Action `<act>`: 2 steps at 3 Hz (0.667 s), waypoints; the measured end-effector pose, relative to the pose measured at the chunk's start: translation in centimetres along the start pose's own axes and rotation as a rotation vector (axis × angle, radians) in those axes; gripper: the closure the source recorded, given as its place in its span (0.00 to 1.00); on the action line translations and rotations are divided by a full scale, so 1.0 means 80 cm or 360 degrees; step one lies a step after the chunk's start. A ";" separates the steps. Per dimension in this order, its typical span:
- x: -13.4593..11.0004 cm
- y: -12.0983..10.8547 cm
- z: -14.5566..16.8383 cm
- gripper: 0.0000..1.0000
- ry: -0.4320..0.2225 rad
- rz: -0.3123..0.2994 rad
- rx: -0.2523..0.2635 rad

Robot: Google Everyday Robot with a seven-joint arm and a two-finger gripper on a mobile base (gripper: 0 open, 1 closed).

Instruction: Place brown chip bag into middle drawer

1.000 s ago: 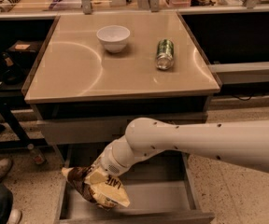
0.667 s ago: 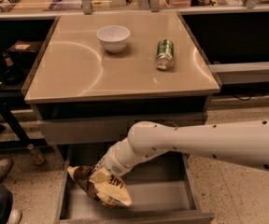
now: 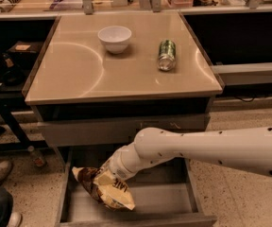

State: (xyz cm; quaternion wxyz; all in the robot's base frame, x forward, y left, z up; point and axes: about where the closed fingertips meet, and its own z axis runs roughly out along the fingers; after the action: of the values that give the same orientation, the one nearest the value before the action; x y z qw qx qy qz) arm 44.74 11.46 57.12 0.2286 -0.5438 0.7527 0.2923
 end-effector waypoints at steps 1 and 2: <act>0.023 -0.015 0.011 1.00 -0.0026 0.0050 0.0046; 0.046 -0.031 0.020 1.00 -0.0030 0.0080 0.0079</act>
Offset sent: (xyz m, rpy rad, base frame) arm 0.0229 -0.0361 -0.0652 -0.0017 -0.0081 -0.1147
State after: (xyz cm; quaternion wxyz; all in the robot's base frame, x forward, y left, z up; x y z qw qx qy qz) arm 46.02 9.46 53.06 0.2417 -0.5161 0.7710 0.2843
